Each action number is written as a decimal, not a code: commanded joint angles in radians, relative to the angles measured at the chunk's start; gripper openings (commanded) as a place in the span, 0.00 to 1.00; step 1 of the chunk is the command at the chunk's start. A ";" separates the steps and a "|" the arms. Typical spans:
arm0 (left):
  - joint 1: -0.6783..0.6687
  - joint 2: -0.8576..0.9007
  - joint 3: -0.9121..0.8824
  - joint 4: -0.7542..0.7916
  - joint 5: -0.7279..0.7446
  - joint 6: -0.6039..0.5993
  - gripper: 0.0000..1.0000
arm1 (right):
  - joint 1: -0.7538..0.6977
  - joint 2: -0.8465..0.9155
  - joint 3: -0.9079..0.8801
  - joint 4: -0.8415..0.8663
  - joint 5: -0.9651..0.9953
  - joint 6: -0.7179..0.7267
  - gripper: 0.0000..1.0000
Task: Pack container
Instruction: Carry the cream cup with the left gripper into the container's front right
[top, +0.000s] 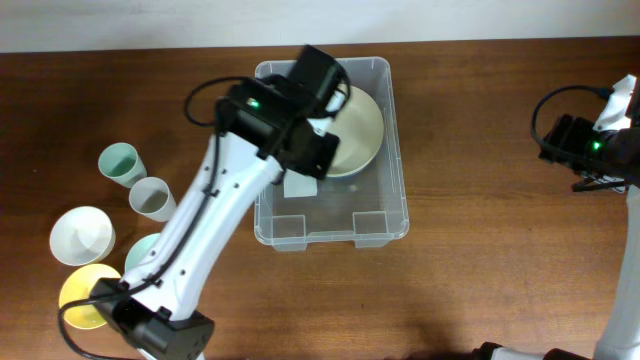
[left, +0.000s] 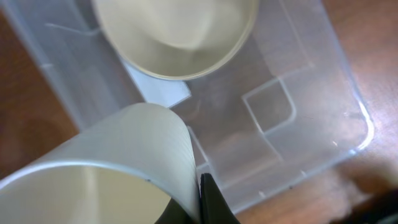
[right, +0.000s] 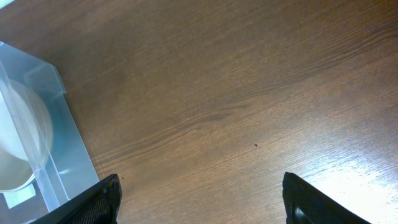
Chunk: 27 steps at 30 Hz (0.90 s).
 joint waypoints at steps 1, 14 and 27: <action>-0.030 0.048 -0.011 -0.005 0.026 -0.016 0.01 | -0.004 0.003 -0.003 -0.005 0.002 0.008 0.79; -0.132 0.208 -0.064 0.073 0.242 0.019 0.01 | -0.004 0.003 -0.003 -0.010 0.002 0.008 0.78; -0.206 0.302 -0.064 0.106 0.241 0.014 0.10 | -0.004 0.003 -0.003 -0.012 0.002 0.007 0.78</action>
